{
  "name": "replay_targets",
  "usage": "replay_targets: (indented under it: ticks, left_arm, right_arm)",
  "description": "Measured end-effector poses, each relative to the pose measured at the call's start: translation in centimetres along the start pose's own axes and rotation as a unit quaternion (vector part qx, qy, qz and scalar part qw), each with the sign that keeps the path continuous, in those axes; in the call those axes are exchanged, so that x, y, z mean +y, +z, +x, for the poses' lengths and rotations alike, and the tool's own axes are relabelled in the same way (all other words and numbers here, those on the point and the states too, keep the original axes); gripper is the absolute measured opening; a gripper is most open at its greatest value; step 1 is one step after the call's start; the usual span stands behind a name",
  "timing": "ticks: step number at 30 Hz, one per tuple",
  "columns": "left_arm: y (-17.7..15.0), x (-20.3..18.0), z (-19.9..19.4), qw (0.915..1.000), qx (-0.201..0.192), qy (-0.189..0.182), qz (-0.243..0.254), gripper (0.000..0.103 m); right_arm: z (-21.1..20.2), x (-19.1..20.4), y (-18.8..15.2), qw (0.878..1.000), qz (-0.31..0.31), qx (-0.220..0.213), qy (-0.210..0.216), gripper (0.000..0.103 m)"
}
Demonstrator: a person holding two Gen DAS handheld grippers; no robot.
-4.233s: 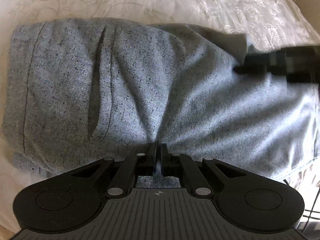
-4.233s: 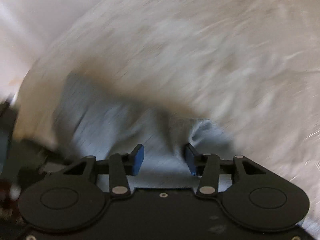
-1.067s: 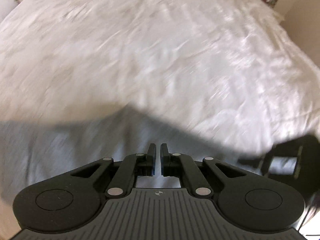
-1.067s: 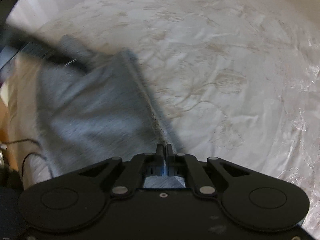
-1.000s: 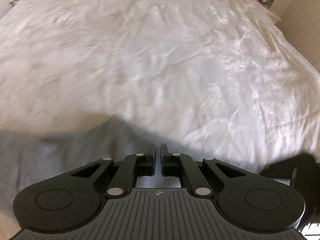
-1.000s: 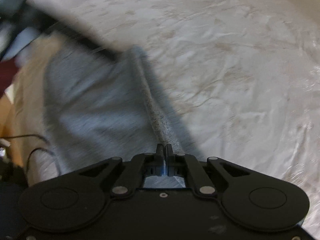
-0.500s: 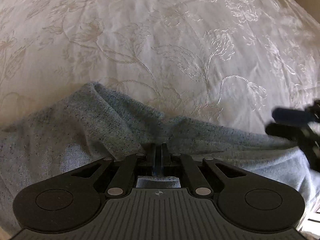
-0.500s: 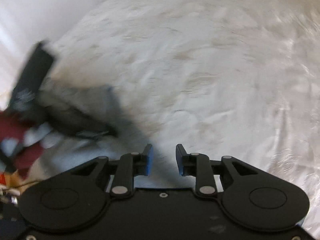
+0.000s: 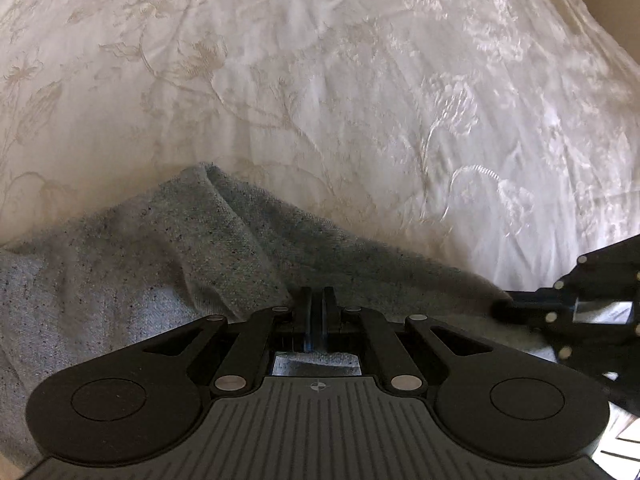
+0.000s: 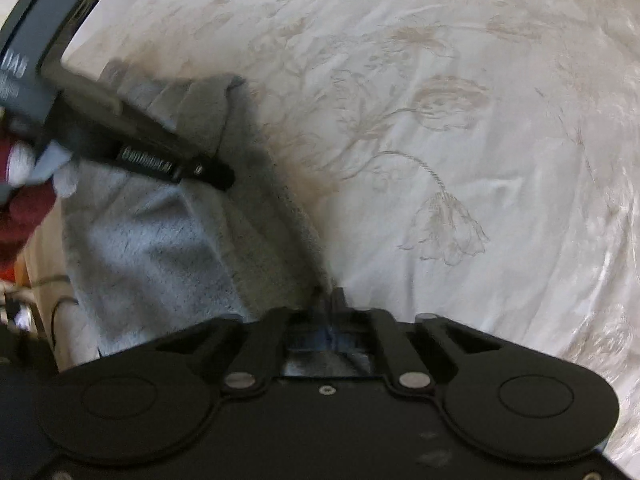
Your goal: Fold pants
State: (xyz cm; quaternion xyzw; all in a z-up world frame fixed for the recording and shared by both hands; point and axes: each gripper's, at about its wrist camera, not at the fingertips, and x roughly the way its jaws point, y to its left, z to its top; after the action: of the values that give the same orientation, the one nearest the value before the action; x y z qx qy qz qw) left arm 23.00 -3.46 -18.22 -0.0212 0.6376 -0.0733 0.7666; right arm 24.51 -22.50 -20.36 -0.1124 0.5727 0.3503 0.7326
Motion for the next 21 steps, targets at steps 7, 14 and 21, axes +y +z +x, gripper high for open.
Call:
replay_targets:
  ticks: [7,14,21]
  left_arm:
    - [0.0,1.7,-4.8,0.9967,-0.081,-0.005,-0.006,0.005]
    - [-0.7,5.6,-5.1,0.9942,-0.082,0.013,-0.069,0.005]
    - [2.0,5.6,-1.1,0.9965,-0.071,0.034,-0.029,0.005]
  right_arm:
    - [0.6,0.0,-1.0,0.997,0.043,-0.030,-0.054,0.004]
    - [-6.6,1.9,-2.4,0.979,0.106,-0.148,-0.093,0.009]
    - [-3.5,5.0,-3.7,0.989,0.082,-0.096,-0.079,0.009]
